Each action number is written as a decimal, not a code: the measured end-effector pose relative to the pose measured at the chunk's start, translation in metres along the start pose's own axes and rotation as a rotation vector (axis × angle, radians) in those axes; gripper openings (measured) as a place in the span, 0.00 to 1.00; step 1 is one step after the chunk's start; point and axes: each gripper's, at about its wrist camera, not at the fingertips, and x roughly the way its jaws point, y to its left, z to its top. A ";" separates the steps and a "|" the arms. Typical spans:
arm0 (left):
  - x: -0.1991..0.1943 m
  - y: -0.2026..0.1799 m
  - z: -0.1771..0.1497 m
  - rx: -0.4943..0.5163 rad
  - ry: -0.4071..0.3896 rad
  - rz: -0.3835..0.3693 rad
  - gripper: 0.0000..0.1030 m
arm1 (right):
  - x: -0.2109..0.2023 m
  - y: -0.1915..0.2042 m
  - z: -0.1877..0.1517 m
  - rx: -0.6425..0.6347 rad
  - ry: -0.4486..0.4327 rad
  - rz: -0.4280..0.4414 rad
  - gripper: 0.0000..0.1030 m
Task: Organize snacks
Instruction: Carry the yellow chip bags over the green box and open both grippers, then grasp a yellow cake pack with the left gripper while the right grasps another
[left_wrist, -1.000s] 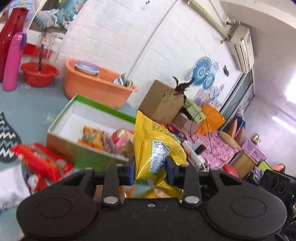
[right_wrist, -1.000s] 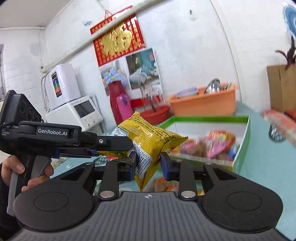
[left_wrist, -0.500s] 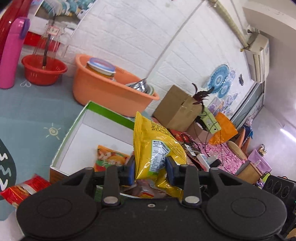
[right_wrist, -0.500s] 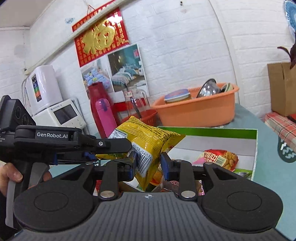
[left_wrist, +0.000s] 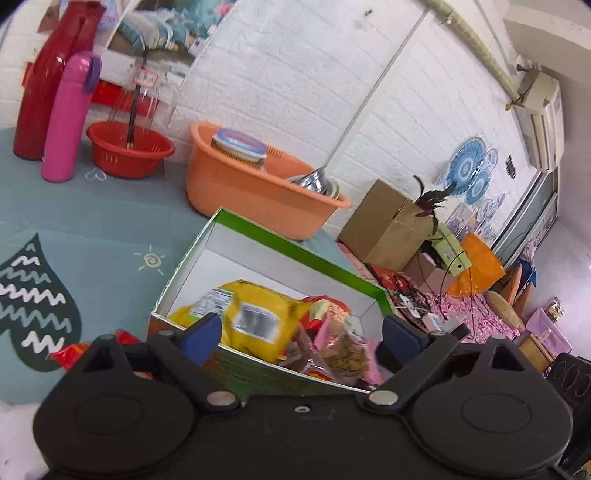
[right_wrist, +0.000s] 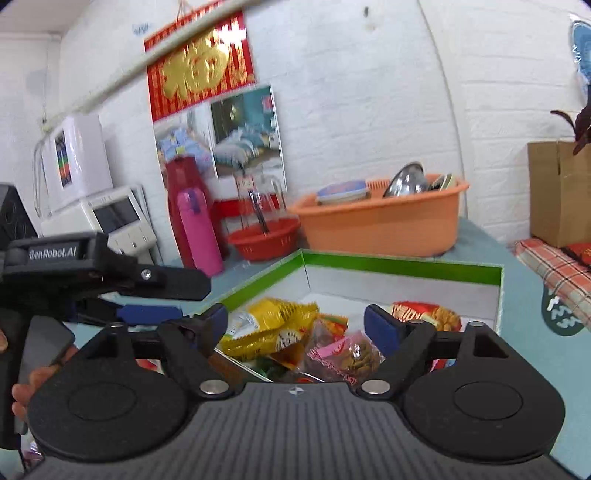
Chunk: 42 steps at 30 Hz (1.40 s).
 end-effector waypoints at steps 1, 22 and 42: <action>-0.010 -0.007 -0.002 0.009 -0.003 0.016 1.00 | -0.010 0.001 0.002 0.012 -0.024 0.008 1.00; -0.063 -0.031 -0.124 -0.162 0.069 -0.076 1.00 | -0.080 -0.032 -0.044 0.124 0.190 0.023 1.00; 0.007 -0.033 -0.129 -0.181 0.144 -0.102 0.73 | -0.095 -0.050 -0.073 0.102 0.304 0.215 0.77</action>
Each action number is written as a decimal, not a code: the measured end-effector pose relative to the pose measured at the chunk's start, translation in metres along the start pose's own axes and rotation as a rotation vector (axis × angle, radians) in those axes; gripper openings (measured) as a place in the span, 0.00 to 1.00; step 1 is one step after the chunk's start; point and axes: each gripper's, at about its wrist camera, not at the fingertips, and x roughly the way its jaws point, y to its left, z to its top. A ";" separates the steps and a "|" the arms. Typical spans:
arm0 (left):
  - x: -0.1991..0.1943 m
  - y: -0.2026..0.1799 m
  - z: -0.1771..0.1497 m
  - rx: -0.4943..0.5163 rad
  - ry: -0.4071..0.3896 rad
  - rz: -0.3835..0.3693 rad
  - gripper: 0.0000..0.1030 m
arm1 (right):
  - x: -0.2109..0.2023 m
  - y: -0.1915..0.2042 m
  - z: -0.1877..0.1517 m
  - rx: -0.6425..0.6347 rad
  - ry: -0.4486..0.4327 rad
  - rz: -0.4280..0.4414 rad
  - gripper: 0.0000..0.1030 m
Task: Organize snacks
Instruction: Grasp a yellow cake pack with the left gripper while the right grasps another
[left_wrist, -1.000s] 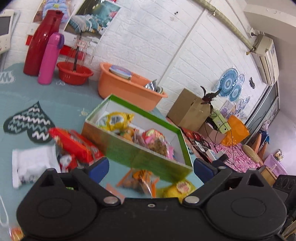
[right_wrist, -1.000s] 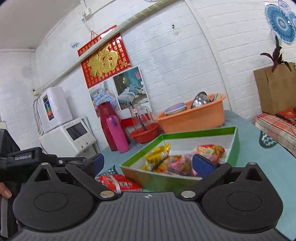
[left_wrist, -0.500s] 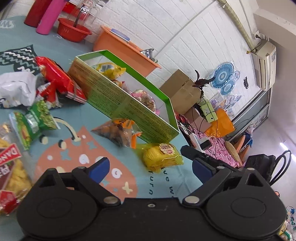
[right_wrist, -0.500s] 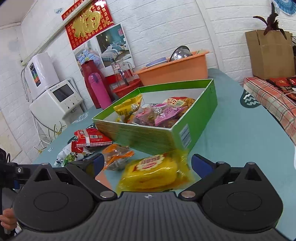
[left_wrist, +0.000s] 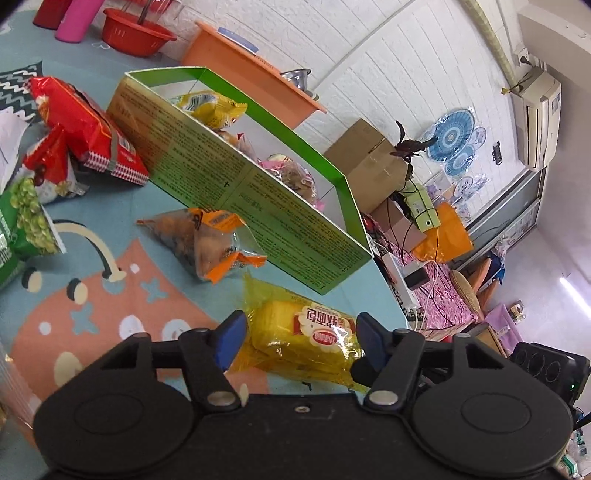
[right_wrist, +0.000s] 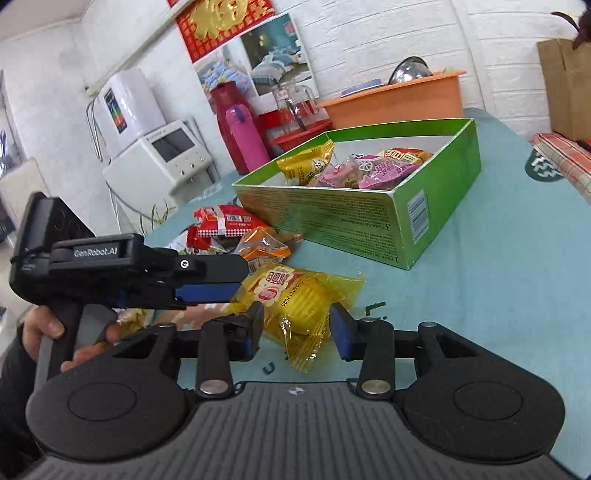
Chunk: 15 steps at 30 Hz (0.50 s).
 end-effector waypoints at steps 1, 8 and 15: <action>0.001 0.001 0.000 0.002 0.002 0.008 0.73 | -0.001 -0.002 0.000 0.022 0.004 0.013 0.91; 0.007 0.010 0.000 -0.016 0.044 0.021 0.72 | 0.010 -0.014 0.004 0.101 0.022 -0.032 0.99; 0.019 0.005 0.000 0.011 0.081 0.012 0.24 | 0.019 -0.017 0.001 0.162 0.043 0.028 0.90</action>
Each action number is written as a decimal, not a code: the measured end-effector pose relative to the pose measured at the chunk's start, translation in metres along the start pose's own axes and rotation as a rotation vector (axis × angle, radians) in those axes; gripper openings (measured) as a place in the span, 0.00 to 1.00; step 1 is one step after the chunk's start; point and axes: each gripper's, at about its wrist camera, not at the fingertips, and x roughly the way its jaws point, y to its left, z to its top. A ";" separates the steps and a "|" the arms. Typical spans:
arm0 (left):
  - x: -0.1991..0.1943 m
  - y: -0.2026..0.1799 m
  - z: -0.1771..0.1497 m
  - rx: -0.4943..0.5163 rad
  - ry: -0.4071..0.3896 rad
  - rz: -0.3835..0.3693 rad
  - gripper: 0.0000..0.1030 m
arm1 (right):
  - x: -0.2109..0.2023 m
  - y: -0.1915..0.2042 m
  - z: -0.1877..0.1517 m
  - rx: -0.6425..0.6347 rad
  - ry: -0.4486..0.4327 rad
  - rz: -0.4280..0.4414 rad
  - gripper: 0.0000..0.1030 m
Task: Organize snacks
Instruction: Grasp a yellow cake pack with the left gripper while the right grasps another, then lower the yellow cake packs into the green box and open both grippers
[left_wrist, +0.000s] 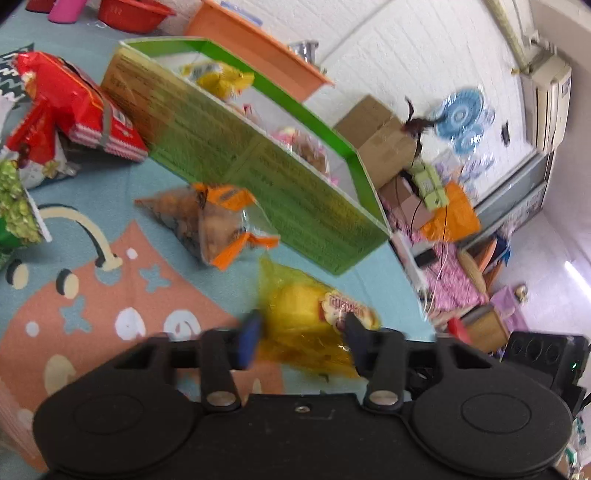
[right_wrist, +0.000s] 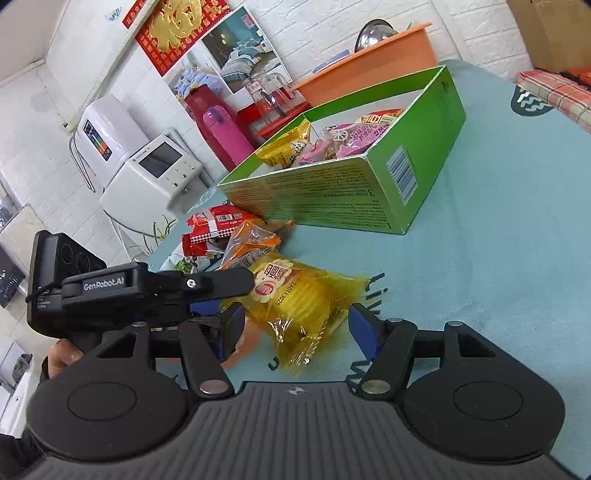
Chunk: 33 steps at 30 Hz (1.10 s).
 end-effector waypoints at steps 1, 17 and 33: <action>-0.001 -0.003 0.000 0.006 -0.003 0.007 0.20 | 0.002 0.003 0.000 -0.016 0.001 -0.021 0.77; -0.026 -0.059 0.091 0.197 -0.202 -0.071 0.18 | -0.020 0.040 0.082 -0.217 -0.249 -0.054 0.67; 0.042 -0.014 0.155 0.159 -0.176 -0.006 0.18 | 0.055 -0.008 0.139 -0.131 -0.248 -0.110 0.67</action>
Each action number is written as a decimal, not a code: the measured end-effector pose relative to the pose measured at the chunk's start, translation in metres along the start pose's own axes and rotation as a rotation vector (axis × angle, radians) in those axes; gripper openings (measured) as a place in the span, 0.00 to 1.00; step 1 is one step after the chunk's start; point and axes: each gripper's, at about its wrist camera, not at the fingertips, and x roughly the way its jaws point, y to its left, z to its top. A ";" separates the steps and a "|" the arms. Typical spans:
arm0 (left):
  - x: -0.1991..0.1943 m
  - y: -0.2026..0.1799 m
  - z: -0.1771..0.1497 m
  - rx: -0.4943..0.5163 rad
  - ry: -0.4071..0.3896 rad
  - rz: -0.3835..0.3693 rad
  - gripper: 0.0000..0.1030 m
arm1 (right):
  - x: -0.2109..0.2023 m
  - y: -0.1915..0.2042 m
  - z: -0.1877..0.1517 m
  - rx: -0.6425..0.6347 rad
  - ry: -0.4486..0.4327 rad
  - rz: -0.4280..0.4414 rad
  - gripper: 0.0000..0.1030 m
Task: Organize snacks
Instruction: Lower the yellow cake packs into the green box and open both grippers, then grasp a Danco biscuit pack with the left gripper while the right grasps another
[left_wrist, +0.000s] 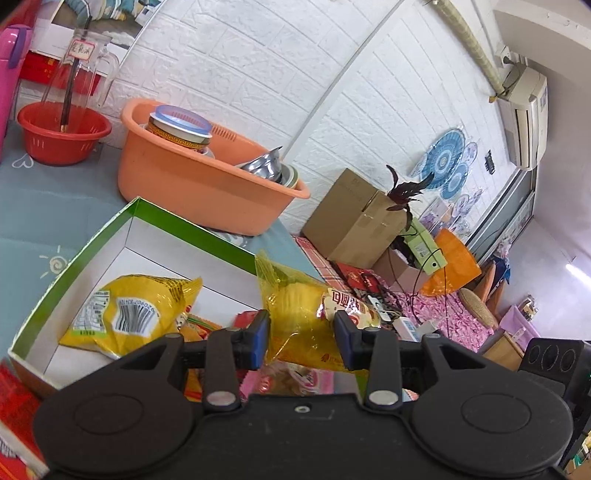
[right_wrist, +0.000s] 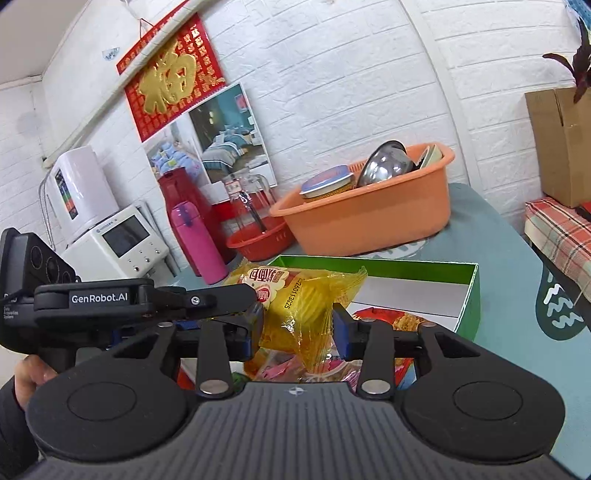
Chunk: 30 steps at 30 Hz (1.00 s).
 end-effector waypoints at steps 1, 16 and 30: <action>0.004 0.003 0.000 0.003 0.006 0.009 0.20 | 0.003 -0.002 -0.001 0.001 0.003 -0.005 0.67; -0.075 -0.030 -0.015 -0.005 -0.048 0.022 1.00 | -0.045 0.030 -0.008 -0.056 -0.053 -0.047 1.00; -0.234 -0.034 -0.095 0.036 -0.120 0.240 1.00 | -0.138 0.121 -0.024 -0.120 -0.058 0.131 1.00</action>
